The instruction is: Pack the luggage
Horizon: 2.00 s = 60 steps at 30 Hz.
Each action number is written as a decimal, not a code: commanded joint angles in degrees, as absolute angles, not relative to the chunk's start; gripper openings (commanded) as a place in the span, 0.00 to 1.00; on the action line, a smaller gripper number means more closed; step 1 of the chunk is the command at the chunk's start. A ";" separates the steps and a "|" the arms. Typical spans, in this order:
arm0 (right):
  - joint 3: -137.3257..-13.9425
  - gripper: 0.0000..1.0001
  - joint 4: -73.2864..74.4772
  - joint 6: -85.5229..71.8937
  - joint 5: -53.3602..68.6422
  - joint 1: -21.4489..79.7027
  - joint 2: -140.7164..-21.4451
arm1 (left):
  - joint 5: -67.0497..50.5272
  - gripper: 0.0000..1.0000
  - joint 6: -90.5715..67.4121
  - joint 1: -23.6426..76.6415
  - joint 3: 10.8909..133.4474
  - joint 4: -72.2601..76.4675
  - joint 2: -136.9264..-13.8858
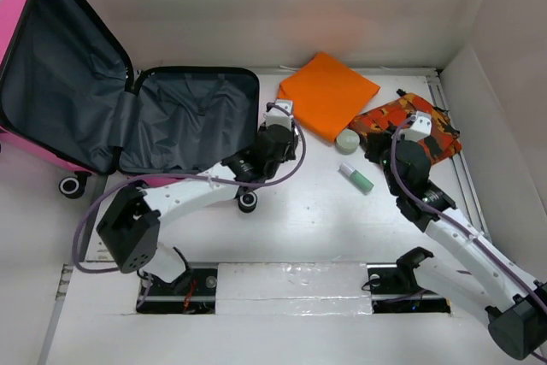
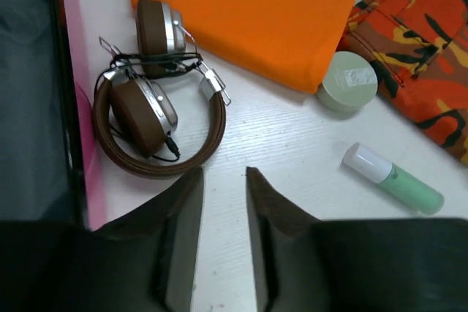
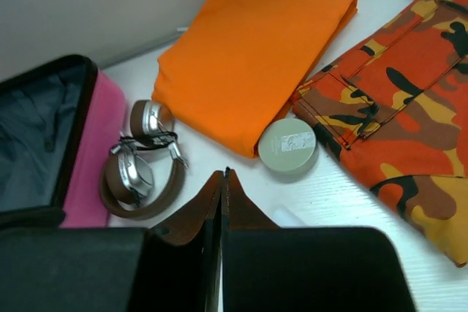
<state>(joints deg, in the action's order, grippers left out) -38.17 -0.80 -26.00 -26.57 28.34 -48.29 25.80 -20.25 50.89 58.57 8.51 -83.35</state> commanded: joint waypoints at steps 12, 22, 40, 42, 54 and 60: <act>-37.53 0.50 -4.22 -28.21 -27.33 27.25 -46.41 | 34.11 0.33 -13.80 53.26 76.46 0.18 -105.19; -36.83 0.50 -5.36 -28.21 -24.70 26.72 -45.88 | 29.43 0.33 -11.25 47.55 88.23 -2.20 -120.58; -36.30 0.50 -5.88 -28.21 -22.76 26.19 -46.40 | 26.02 0.00 -13.88 50.27 80.07 0.79 -103.73; -36.82 0.50 -5.89 -28.21 -22.15 26.19 -47.02 | 27.33 0.00 -14.94 50.27 77.45 2.79 -96.53; -36.83 0.50 -6.42 -27.69 -19.51 26.19 -48.60 | 44.11 0.00 -27.30 37.81 72.68 2.13 -85.51; -37.88 0.50 -6.42 -27.16 -16.97 26.19 -50.71 | 41.15 0.00 -36.21 22.60 68.83 -4.84 -92.72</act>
<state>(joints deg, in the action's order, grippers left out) -36.53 -3.46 -27.83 -19.18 26.59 -50.17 40.73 -31.00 27.70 71.59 0.08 -91.07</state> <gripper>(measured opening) 0.502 0.043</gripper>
